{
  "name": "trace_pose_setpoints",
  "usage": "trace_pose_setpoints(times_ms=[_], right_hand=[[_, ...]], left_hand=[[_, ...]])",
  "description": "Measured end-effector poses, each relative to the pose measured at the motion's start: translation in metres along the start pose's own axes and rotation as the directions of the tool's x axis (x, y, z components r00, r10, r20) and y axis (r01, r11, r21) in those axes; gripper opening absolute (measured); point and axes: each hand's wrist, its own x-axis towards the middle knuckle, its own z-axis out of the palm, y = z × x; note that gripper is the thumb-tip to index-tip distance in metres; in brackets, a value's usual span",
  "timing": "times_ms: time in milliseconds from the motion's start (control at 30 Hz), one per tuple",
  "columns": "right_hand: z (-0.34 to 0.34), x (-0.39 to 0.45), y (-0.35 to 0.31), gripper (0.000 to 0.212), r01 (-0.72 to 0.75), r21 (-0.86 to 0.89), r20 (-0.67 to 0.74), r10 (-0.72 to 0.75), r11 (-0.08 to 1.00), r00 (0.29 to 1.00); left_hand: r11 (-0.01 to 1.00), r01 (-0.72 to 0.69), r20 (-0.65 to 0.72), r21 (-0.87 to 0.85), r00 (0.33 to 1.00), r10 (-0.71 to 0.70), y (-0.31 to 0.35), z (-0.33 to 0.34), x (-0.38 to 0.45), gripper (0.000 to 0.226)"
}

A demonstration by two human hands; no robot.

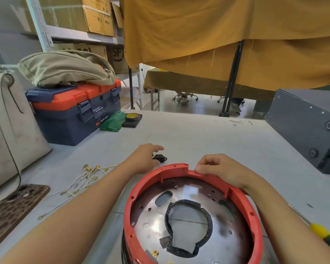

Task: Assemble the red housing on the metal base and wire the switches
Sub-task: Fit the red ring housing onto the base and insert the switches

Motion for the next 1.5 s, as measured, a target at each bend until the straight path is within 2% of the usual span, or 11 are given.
trace_pose_setpoints(times_ms=[133,300,500,633,700,833,867,1000,1300,1500], right_hand=[[0.000,0.003,0.004,0.019,0.004,0.034,0.002,-0.004,0.999,1.000],[-0.001,0.003,0.003,0.017,-0.003,0.017,-0.006,0.003,1.000,1.000],[0.000,-0.001,-0.002,0.015,0.008,-0.034,-0.034,-0.009,0.999,0.999],[-0.001,-0.005,-0.007,0.015,0.057,-0.230,-0.114,-0.085,0.972,0.990],[0.000,-0.007,-0.013,0.020,0.119,-0.241,-0.147,-0.158,0.963,0.976],[0.003,-0.012,-0.027,0.029,0.273,-0.099,-0.153,-0.286,0.957,0.946],[0.005,-0.014,-0.030,0.030,0.299,-0.065,-0.145,-0.305,0.952,0.941],[0.009,-0.017,-0.039,0.022,0.343,-0.015,-0.143,-0.342,0.939,0.929],[0.014,-0.025,-0.045,0.025,0.390,-0.233,-0.279,-0.445,0.891,0.851],[0.013,-0.030,-0.043,0.026,0.366,-0.208,-0.232,-0.409,0.907,0.883]], left_hand=[[0.999,-0.003,-0.027,0.036,1.000,0.004,-0.004,0.009,0.011,0.035],[0.962,-0.022,-0.144,-0.273,0.989,-0.018,-0.004,0.005,0.004,0.020],[0.728,-0.220,-0.234,-0.650,0.969,0.085,0.023,-0.013,-0.021,0.023],[0.480,-0.269,-0.195,-0.835,0.960,0.200,0.039,-0.020,-0.035,0.028],[0.440,-0.268,-0.166,-0.857,0.952,0.257,0.044,-0.021,-0.040,0.029],[0.383,-0.226,-0.082,-0.896,0.930,0.357,0.051,-0.019,-0.050,0.023],[0.387,-0.227,-0.076,-0.894,0.927,0.368,0.053,-0.019,-0.052,0.023],[0.514,-0.296,-0.128,-0.805,0.933,0.337,0.055,-0.023,-0.055,0.024],[0.441,-0.222,-0.024,-0.869,0.911,0.412,0.049,-0.023,-0.061,0.031],[0.413,-0.192,-0.024,-0.890,0.925,0.378,0.053,-0.021,-0.064,0.024]])
